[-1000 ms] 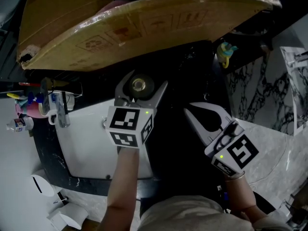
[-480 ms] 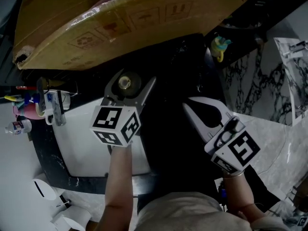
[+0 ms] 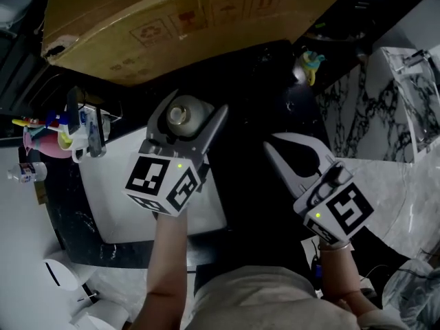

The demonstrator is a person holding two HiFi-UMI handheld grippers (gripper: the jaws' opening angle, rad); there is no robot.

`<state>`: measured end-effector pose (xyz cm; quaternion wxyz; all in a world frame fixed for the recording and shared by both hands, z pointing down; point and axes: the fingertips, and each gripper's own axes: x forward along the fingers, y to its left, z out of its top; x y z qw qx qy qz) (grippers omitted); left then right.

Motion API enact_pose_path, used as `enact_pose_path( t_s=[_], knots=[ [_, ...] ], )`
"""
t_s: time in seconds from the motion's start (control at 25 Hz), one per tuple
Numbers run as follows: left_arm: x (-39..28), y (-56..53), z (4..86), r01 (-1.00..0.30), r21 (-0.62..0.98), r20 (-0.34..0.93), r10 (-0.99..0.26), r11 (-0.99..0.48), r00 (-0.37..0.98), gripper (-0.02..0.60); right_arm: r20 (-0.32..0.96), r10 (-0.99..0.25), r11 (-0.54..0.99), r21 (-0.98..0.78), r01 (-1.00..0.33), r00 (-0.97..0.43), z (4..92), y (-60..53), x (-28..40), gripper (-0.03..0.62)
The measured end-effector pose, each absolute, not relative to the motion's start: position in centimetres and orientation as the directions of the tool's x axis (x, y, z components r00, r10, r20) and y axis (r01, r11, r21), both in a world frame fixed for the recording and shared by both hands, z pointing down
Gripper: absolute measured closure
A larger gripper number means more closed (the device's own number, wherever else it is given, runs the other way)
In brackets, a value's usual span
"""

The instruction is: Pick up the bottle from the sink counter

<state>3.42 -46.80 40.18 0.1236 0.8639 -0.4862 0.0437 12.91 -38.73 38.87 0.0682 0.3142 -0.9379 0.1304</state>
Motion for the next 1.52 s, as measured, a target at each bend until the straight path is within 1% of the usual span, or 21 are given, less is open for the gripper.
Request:
enact_pose_path(
  t_s=[0.12, 0.24, 0.4, 0.56, 0.68, 1.08, 1.24, 1.52],
  knots=[
    [2.4, -45.1, 38.3, -0.851, 0.193, 0.147, -0.843, -0.489, 0.517, 0.218, 0.182, -0.593, 0.750, -0.231, -0.620, -0.785, 37.8, -37.2, 12.1, 0.591],
    [1.5, -43.1, 36.7, -0.841, 0.204, 0.121, -0.840, -0.501, 0.529, 0.218, 0.185, -0.631, 0.710, -0.253, -0.657, -0.753, 37.4, -36.0, 11.6, 0.591],
    [1.0, -40.1, 35.3, -0.818, 0.198, 0.093, -0.820, -0.540, 0.564, 0.218, 0.190, -0.658, 0.697, -0.215, -0.685, -0.729, 36.3, -34.1, 10.6, 0.591],
    [-0.1, -36.8, 33.6, -0.798, 0.217, 0.028, -0.814, -0.562, 0.581, 0.219, 0.163, -0.673, 0.696, -0.192, -0.692, -0.722, 34.7, -32.2, 9.2, 0.591],
    [-0.7, -34.6, 32.4, -0.787, 0.203, -0.005, -0.804, -0.583, 0.594, 0.219, 0.149, -0.680, 0.697, -0.172, -0.696, -0.718, 33.8, -30.6, 8.2, 0.591],
    [-3.2, -28.4, 29.5, -0.768, 0.189, -0.062, -0.788, -0.612, 0.613, 0.221, 0.113, -0.698, 0.697, -0.116, -0.707, -0.707, 31.2, -26.0, 4.8, 0.591],
    [-4.0, -26.8, 28.0, -0.761, 0.162, -0.110, -0.778, -0.628, 0.618, 0.221, 0.094, -0.704, 0.702, -0.061, -0.710, -0.704, 29.7, -25.0, 3.7, 0.591],
    [-5.7, -23.9, 26.8, -0.758, 0.156, -0.119, -0.774, -0.634, 0.622, 0.222, 0.107, -0.689, 0.722, 0.007, -0.692, -0.717, 29.2, -22.2, 1.2, 0.591]
  ],
)
